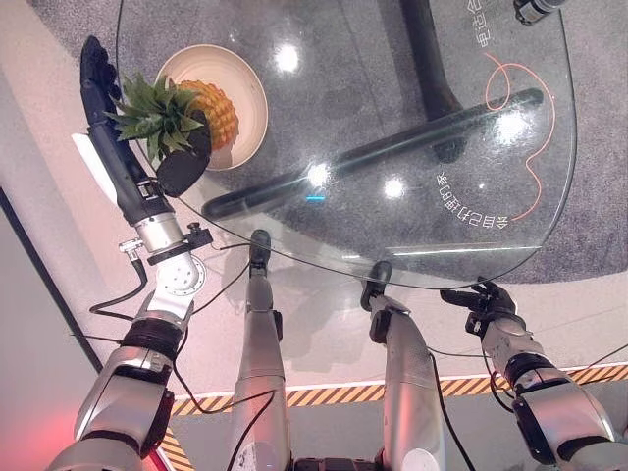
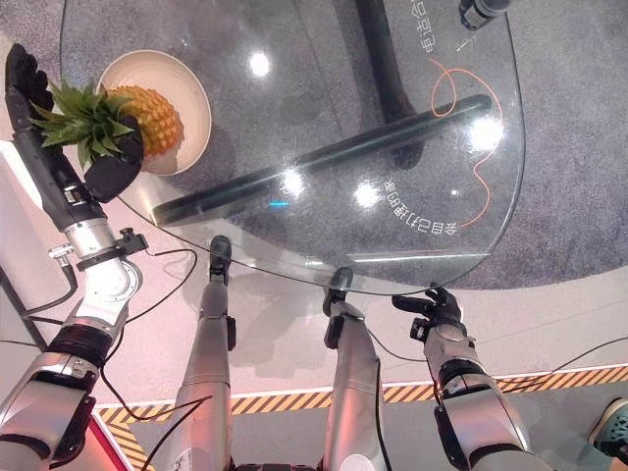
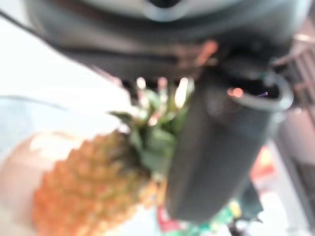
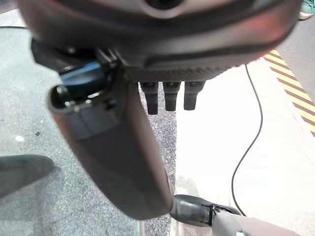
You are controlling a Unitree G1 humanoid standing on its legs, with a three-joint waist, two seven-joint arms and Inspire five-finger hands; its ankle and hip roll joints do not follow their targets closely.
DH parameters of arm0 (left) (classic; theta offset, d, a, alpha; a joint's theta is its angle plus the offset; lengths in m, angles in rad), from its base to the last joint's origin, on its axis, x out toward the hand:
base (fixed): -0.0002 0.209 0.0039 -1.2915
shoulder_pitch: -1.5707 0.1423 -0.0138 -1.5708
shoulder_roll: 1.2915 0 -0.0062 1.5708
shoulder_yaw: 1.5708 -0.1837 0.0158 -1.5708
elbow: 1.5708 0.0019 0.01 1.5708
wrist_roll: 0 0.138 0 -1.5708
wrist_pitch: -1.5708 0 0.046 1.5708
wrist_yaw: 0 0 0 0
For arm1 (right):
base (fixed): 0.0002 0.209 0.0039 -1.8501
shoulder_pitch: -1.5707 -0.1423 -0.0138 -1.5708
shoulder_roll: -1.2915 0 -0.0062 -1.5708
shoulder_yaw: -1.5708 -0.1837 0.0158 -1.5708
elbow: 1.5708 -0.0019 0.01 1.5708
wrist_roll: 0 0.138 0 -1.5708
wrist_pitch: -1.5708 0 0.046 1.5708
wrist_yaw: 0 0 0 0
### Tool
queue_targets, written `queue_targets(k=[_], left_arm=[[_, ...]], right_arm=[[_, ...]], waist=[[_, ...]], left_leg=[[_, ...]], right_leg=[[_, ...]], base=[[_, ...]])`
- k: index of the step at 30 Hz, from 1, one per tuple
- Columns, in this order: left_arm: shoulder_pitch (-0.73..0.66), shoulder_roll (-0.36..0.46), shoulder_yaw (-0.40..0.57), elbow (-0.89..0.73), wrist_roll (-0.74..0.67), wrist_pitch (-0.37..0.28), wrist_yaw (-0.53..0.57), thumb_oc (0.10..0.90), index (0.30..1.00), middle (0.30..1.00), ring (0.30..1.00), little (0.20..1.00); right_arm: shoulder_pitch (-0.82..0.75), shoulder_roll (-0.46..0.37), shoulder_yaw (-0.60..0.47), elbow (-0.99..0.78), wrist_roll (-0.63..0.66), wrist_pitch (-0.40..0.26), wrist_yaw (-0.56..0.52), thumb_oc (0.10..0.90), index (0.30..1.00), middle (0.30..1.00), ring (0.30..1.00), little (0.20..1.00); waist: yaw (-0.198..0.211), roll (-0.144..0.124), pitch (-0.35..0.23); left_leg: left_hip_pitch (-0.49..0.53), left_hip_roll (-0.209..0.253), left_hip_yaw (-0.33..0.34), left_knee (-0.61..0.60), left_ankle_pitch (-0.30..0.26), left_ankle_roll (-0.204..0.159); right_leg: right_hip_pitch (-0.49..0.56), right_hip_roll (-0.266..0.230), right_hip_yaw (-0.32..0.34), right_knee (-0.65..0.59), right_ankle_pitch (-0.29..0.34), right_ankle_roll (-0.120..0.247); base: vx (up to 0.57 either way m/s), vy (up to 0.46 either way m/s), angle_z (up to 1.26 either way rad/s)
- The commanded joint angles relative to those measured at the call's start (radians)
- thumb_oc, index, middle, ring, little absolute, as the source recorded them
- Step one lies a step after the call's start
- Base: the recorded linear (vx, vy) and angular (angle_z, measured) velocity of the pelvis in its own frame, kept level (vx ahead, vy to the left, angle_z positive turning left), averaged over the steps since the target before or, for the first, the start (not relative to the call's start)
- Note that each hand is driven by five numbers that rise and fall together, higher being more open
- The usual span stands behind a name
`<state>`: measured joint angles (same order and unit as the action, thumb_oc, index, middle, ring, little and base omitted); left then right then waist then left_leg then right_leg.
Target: Pick up the fruit to the plate
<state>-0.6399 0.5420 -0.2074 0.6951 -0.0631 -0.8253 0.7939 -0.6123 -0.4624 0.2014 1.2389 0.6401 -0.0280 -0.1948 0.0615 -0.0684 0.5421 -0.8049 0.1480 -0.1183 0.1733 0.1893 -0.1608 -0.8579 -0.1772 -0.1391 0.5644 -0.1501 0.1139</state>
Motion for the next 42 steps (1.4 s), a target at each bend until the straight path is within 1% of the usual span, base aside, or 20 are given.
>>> queue_targets(k=[1,7,13,18,24,32,34,38,42], left_arm=[[-0.037,-0.010,0.083,-0.070,0.018,-0.091,-0.001,0.800,0.900,0.900,0.900,0.900],[-0.017,-0.010,0.081,-0.106,0.010,-0.094,-0.021,0.800,0.900,0.900,0.900,0.900],[-0.007,-0.009,0.073,-0.143,0.033,-0.106,-0.025,0.800,0.900,0.900,0.900,0.900],[-0.008,-0.004,0.061,-0.176,0.060,-0.102,-0.026,0.800,0.900,0.900,0.900,0.900],[-0.016,0.005,0.058,-0.224,0.049,-0.117,-0.040,0.800,0.900,0.900,0.900,0.900],[-0.039,0.016,0.068,-0.311,0.011,-0.111,-0.085,0.800,0.900,0.900,0.900,0.900],[-0.044,0.013,0.067,-0.340,0.010,-0.095,-0.093,0.800,0.900,0.900,0.900,0.900],[-0.040,0.013,0.074,-0.367,0.015,-0.088,-0.098,0.800,0.900,0.900,0.900,0.900],[-0.030,0.014,0.075,-0.383,0.008,-0.078,-0.113,0.800,0.900,0.900,0.900,0.900]], right_arm=[[0.071,-0.029,-0.050,-0.001,0.025,-0.015,-0.040,0.800,0.900,0.900,0.900,0.900],[0.072,-0.034,-0.057,-0.002,0.016,-0.012,-0.038,0.800,0.900,0.900,0.900,0.900],[0.078,-0.040,-0.060,-0.002,0.017,-0.009,-0.035,0.800,0.900,0.900,0.900,0.900],[0.083,-0.041,-0.065,-0.004,0.015,-0.009,-0.033,0.800,0.900,0.900,0.900,0.900],[0.084,-0.043,-0.066,-0.001,0.012,-0.007,-0.028,0.800,0.900,0.900,0.900,0.900],[0.090,-0.030,-0.064,-0.003,0.015,-0.017,-0.031,0.800,0.900,0.900,0.900,0.900],[0.089,-0.027,-0.066,-0.002,0.016,-0.015,-0.035,0.800,0.900,0.900,0.900,0.900],[0.096,-0.030,-0.071,-0.006,0.017,-0.010,-0.033,0.800,0.900,0.900,0.900,0.900],[0.109,-0.025,-0.073,-0.010,0.019,-0.018,-0.034,0.800,0.900,0.900,0.900,0.900]], waist=[[0.007,-0.019,-0.022],[0.011,-0.007,-0.022],[0.012,-0.004,-0.022],[0.012,-0.003,-0.022],[0.012,-0.001,-0.022],[0.011,-0.003,-0.022],[0.012,-0.002,-0.022],[0.013,-0.003,-0.022],[0.013,-0.002,-0.022]], left_leg=[[0.023,-0.120,0.044,0.137,-0.178,0.070],[0.021,-0.122,0.046,0.140,-0.177,0.072],[0.022,-0.123,0.046,0.144,-0.176,0.073],[0.024,-0.123,0.048,0.145,-0.175,0.074],[0.023,-0.120,0.050,0.145,-0.175,0.074],[0.022,-0.121,0.050,0.147,-0.179,0.075],[0.025,-0.123,0.048,0.143,-0.177,0.076],[0.028,-0.122,0.052,0.144,-0.179,0.075],[0.032,-0.120,0.053,0.146,-0.180,0.074]], right_leg=[[0.121,0.080,-0.022,-0.245,0.153,-0.007],[0.116,0.074,-0.026,-0.233,0.148,-0.008],[0.117,0.071,-0.027,-0.230,0.149,-0.008],[0.118,0.069,-0.027,-0.227,0.151,-0.007],[0.117,0.067,-0.026,-0.222,0.148,-0.007],[0.115,0.066,-0.028,-0.219,0.149,-0.005],[0.118,0.065,-0.029,-0.222,0.151,-0.005],[0.123,0.062,-0.034,-0.220,0.148,-0.005],[0.128,0.059,-0.036,-0.219,0.145,-0.006]], base=[[0.00,0.000,0.00],[0.00,0.000,0.00],[0.00,0.000,0.00],[0.00,0.000,0.00],[0.00,0.000,0.01],[0.01,-0.019,0.05],[0.01,-0.007,0.02],[0.00,0.000,0.00],[0.00,0.000,0.00]])
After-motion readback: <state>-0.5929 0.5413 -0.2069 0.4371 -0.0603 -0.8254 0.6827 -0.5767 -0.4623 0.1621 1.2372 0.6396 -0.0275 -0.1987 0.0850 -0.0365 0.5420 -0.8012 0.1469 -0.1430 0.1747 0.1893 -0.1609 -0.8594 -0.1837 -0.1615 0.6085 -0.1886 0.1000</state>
